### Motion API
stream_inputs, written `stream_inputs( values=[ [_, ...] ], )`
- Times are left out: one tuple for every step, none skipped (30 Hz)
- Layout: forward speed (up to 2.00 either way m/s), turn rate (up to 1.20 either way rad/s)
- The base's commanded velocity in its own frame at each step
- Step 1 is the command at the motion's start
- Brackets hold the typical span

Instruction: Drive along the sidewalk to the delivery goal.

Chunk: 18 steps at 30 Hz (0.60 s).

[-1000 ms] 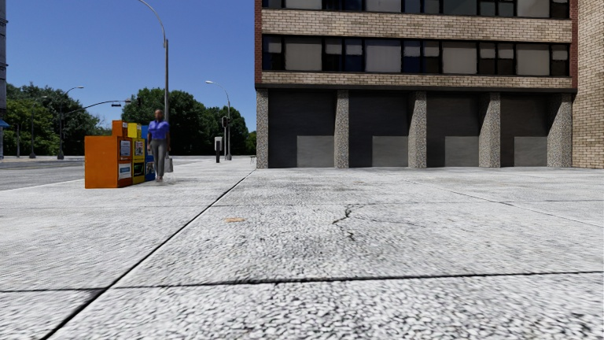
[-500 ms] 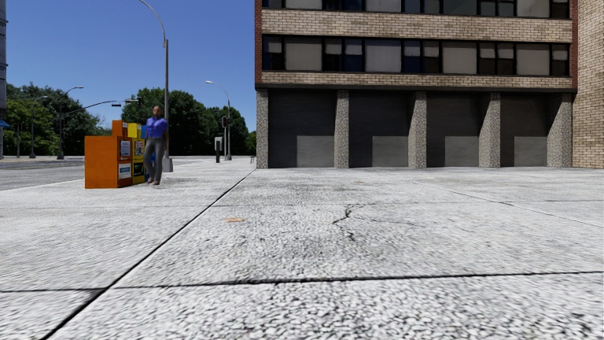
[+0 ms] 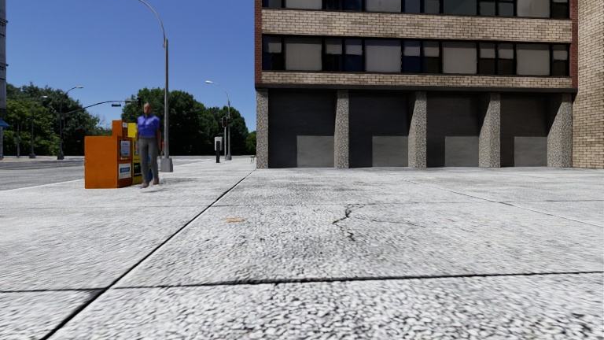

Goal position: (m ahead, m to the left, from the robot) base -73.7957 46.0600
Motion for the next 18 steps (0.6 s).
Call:
stream_inputs(
  values=[
    [0.00,-0.41],
    [0.00,-0.49],
    [0.00,-0.51],
    [0.00,-0.51],
    [0.00,-0.52],
    [0.00,-0.52],
    [0.00,-0.52],
    [0.00,-0.52],
    [0.00,-0.52],
    [0.00,-0.54],
    [0.00,-0.58],
    [0.00,-0.58],
    [0.00,-0.60],
    [0.00,-0.60],
    [0.00,-0.61],
    [0.00,-0.61],
    [0.00,-0.61],
    [0.00,-0.61]
  ],
)
